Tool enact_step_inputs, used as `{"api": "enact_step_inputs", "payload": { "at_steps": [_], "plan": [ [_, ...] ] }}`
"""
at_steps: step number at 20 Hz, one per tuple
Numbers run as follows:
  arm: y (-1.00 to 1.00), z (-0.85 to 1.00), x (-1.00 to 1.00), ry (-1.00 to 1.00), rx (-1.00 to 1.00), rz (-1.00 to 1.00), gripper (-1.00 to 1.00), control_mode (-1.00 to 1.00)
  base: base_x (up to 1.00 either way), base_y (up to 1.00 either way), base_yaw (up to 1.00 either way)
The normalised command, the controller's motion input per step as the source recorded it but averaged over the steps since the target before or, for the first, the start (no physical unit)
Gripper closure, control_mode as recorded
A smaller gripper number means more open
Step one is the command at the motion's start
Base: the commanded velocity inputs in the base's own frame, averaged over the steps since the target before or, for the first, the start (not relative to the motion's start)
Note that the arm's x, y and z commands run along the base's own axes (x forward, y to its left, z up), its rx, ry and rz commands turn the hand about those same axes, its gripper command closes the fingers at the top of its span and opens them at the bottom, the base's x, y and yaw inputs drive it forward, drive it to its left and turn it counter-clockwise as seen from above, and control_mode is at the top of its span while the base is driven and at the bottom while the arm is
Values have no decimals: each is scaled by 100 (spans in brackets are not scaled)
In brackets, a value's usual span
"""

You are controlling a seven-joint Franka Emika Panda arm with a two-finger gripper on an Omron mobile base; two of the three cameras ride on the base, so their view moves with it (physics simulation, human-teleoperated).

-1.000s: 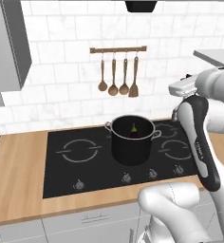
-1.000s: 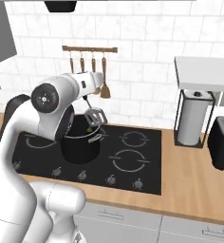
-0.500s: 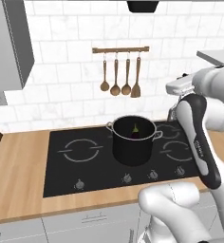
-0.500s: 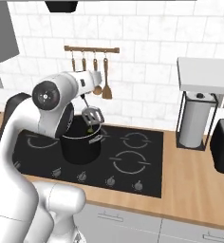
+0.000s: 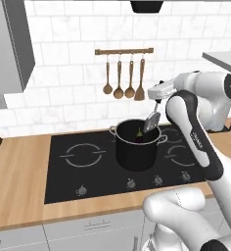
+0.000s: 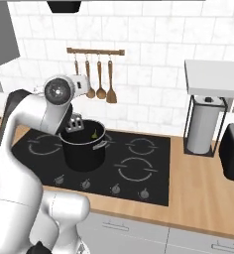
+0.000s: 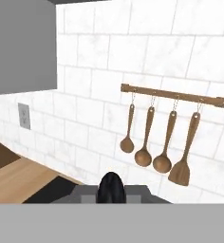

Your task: Put the eggplant and squash in the pot. Retrieve the spatula and lightly stir the vegetables in the pot.

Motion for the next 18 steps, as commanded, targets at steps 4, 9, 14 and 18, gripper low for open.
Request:
{"api": "enact_step_inputs", "payload": {
  "at_steps": [4, 9, 14, 18],
  "plan": [
    [31, -59, 39, 1, 0, 7, 100, -100, 0, 0, 0],
    [6, -46, 66, 0, 0, 0, 100, -100, 0, 0, 0],
    [6, -52, 60, 6, 0, 0, 100, -100, 0, 0, 0],
    [18, -39, 57, 5, 0, 0, 100, -100, 0, 0, 0]
  ]
}}
